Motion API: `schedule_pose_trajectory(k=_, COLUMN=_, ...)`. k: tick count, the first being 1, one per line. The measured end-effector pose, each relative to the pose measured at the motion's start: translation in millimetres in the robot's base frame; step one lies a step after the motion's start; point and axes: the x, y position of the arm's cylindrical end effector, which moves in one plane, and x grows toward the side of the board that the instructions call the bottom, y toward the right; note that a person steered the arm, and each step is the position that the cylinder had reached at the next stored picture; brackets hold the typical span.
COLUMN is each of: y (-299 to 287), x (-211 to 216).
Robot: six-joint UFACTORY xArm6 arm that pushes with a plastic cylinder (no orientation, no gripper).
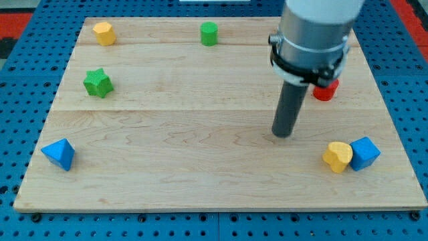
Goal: Move the red circle above the blue cube
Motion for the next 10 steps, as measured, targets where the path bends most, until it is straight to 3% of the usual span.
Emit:
schedule_pose_trajectory(k=1, y=-20.5, x=-69.8)
schedule_pose_trajectory(k=2, y=-2.0, x=-125.7)
schedule_pose_trajectory(k=3, y=41.6, x=-128.3)
schedule_pose_trajectory(k=4, y=71.7, x=-74.6)
schedule_pose_trajectory(k=5, y=85.8, x=-54.3)
schedule_pose_trajectory(k=7, y=107.5, x=-116.2)
schedule_pose_trajectory(k=9, y=145.7, x=-20.9)
schedule_pose_trajectory(k=10, y=150.9, x=-16.9)
